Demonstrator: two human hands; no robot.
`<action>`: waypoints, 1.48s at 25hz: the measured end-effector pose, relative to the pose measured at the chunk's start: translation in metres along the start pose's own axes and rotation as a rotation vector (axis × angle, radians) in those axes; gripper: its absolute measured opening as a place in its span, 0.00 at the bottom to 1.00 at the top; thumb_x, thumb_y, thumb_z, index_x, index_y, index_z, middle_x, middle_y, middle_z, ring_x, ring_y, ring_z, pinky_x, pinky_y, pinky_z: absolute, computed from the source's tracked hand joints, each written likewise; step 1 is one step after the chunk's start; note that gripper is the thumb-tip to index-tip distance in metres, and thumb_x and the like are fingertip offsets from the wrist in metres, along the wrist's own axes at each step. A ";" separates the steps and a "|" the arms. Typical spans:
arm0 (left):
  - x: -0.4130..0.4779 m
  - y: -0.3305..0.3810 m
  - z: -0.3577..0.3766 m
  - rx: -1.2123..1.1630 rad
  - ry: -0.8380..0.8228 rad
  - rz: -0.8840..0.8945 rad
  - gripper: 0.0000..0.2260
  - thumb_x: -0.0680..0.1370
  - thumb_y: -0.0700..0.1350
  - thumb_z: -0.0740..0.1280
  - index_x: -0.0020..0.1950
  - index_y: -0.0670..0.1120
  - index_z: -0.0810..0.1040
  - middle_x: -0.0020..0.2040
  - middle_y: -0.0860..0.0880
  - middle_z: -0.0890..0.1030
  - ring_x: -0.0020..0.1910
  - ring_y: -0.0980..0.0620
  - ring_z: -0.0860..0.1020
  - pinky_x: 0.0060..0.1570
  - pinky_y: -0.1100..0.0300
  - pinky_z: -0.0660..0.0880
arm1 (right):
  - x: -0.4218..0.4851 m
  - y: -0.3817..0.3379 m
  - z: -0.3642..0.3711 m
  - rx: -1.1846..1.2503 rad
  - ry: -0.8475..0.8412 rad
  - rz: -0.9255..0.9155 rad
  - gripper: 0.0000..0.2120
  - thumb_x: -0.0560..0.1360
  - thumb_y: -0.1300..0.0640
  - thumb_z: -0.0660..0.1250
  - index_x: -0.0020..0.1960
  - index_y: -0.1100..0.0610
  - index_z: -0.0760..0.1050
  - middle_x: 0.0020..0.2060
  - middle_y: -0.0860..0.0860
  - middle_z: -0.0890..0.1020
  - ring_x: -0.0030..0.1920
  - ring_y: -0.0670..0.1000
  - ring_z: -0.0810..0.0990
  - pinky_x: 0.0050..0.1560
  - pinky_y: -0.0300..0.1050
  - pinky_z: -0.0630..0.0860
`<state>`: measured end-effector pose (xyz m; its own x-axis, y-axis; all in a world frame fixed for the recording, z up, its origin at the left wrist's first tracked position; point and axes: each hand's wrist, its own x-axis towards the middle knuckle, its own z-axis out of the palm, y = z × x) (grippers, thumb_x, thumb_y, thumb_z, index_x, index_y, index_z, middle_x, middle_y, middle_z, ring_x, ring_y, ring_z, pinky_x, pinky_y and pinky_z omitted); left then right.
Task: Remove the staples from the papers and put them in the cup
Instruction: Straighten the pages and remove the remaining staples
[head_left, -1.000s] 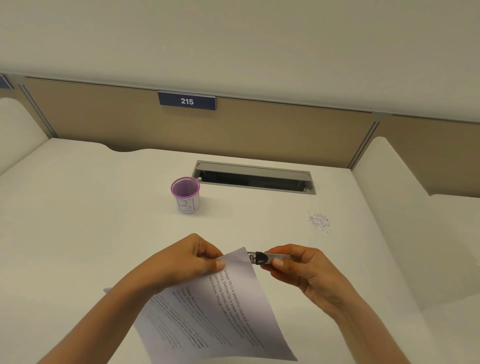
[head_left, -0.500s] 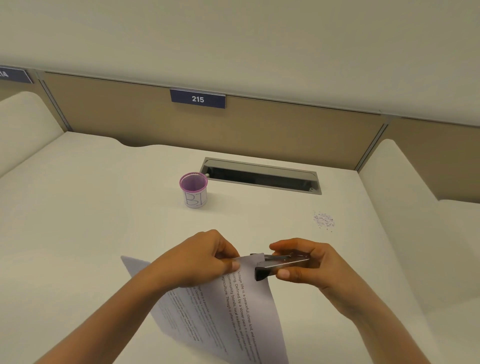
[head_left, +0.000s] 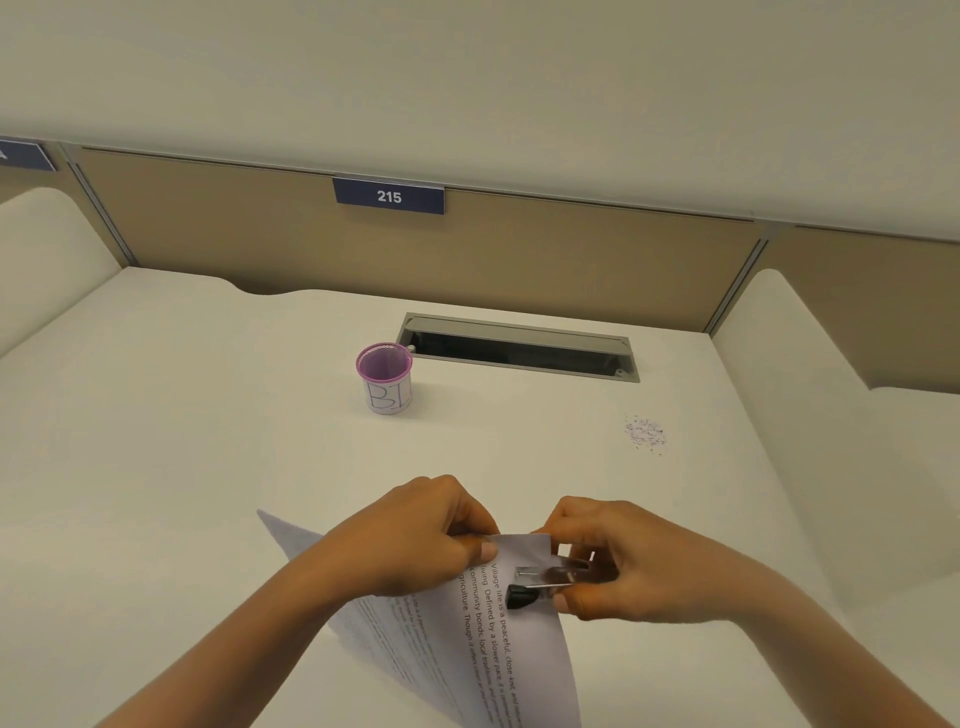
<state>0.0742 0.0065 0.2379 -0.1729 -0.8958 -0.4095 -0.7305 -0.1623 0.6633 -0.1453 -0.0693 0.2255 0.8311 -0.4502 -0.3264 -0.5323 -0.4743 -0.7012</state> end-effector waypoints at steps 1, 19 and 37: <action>0.000 0.000 0.001 0.004 -0.003 -0.003 0.09 0.79 0.49 0.64 0.48 0.54 0.84 0.44 0.57 0.86 0.43 0.58 0.83 0.48 0.57 0.80 | 0.000 0.000 0.000 -0.025 -0.008 0.003 0.15 0.70 0.46 0.68 0.57 0.44 0.76 0.47 0.39 0.76 0.41 0.42 0.76 0.43 0.46 0.78; -0.001 0.007 -0.001 0.070 0.075 0.042 0.12 0.79 0.50 0.63 0.37 0.59 0.78 0.38 0.60 0.83 0.38 0.59 0.81 0.37 0.66 0.73 | 0.004 -0.003 -0.002 0.190 0.090 0.024 0.16 0.67 0.42 0.74 0.52 0.46 0.79 0.49 0.43 0.83 0.52 0.50 0.81 0.56 0.54 0.79; 0.003 0.008 0.008 0.067 0.122 0.031 0.06 0.79 0.52 0.64 0.44 0.54 0.78 0.47 0.54 0.86 0.42 0.55 0.82 0.38 0.68 0.74 | 0.009 -0.003 -0.002 0.211 0.097 0.011 0.16 0.67 0.42 0.75 0.48 0.50 0.80 0.46 0.45 0.85 0.48 0.50 0.83 0.53 0.51 0.81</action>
<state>0.0624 0.0059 0.2372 -0.1172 -0.9442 -0.3077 -0.7694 -0.1096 0.6293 -0.1367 -0.0732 0.2263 0.8005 -0.5302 -0.2793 -0.4875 -0.3049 -0.8182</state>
